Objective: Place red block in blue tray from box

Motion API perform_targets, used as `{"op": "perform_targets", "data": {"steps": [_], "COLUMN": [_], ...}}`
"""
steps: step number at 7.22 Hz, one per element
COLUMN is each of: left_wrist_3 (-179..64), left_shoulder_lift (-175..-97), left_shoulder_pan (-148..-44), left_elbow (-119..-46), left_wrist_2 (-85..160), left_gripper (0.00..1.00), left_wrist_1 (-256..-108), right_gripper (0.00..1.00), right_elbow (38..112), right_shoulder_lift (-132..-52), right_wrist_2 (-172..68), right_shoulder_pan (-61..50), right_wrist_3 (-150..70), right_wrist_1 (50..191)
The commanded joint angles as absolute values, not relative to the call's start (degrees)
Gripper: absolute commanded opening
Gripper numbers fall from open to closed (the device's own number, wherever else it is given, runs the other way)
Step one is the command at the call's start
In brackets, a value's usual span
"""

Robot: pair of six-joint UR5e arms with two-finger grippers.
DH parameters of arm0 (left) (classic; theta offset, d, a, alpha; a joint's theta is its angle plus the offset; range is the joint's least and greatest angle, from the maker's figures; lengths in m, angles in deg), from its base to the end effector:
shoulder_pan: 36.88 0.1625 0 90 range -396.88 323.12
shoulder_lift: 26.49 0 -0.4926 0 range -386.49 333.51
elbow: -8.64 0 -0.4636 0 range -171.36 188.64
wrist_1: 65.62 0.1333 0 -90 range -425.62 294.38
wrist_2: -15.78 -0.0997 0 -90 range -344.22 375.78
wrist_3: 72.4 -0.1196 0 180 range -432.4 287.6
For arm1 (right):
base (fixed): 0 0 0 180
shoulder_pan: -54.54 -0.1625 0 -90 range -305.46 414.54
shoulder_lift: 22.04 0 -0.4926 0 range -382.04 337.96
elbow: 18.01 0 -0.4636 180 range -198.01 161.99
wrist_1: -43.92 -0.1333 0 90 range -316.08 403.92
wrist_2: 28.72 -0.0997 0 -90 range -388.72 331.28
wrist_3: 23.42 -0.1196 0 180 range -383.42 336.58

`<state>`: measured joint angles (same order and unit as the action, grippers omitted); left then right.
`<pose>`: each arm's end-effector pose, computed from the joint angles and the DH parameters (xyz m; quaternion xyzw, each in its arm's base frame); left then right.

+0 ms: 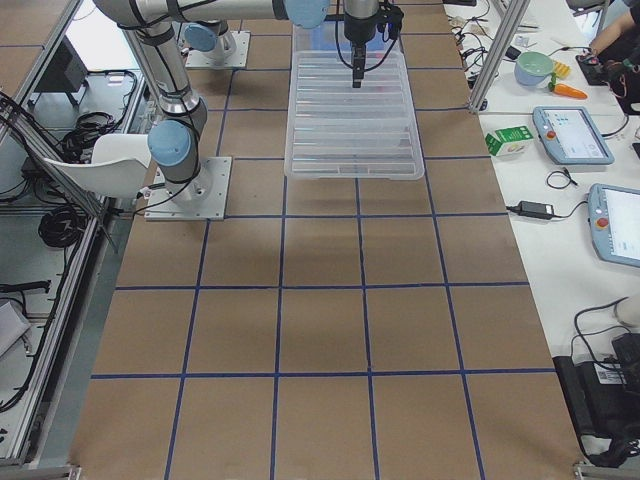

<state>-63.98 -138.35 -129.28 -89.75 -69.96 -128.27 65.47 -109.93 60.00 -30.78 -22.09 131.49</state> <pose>-0.1704 -0.6709 0.2620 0.0534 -0.9976 -0.0287 0.0346 0.0879 -0.5933 0.5744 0.0290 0.9994 -0.0178 0.0102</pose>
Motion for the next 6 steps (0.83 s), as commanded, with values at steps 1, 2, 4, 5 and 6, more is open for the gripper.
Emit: {"op": "perform_targets", "data": {"steps": [1,2,4,5,6], "left_wrist_3": [-64.92,-65.1,-73.58,-77.55,-83.5], "left_shoulder_lift": [-134.87,-133.55,-131.88,-131.35,-131.52], "left_shoulder_pan": [-128.9,-128.55,-122.61,-117.87,-115.13], "left_elbow": [-79.3,-75.51,-72.92,-73.27,-73.97], "left_wrist_2": [-73.49,-74.21,-76.15,-76.07,-76.42], "left_gripper": [0.0,0.0,0.0,0.0,0.0], "left_wrist_1": [-144.11,-148.63,-153.84,-154.56,-154.56], "right_gripper": [1.0,1.0,1.0,1.0,1.0], "right_elbow": [65.49,65.4,65.49,65.49,65.4], "right_shoulder_lift": [-109.93,-109.85,-109.84,-109.84,-109.84], "right_wrist_2": [59.61,59.52,59.52,59.6,59.69], "right_shoulder_pan": [-30.89,-31.15,-31.24,-31.24,-31.24], "right_wrist_3": [-23.58,-24.64,-24.65,-24.65,-24.57], "right_wrist_1": [131.46,131.46,132.08,132.08,132.08]}}
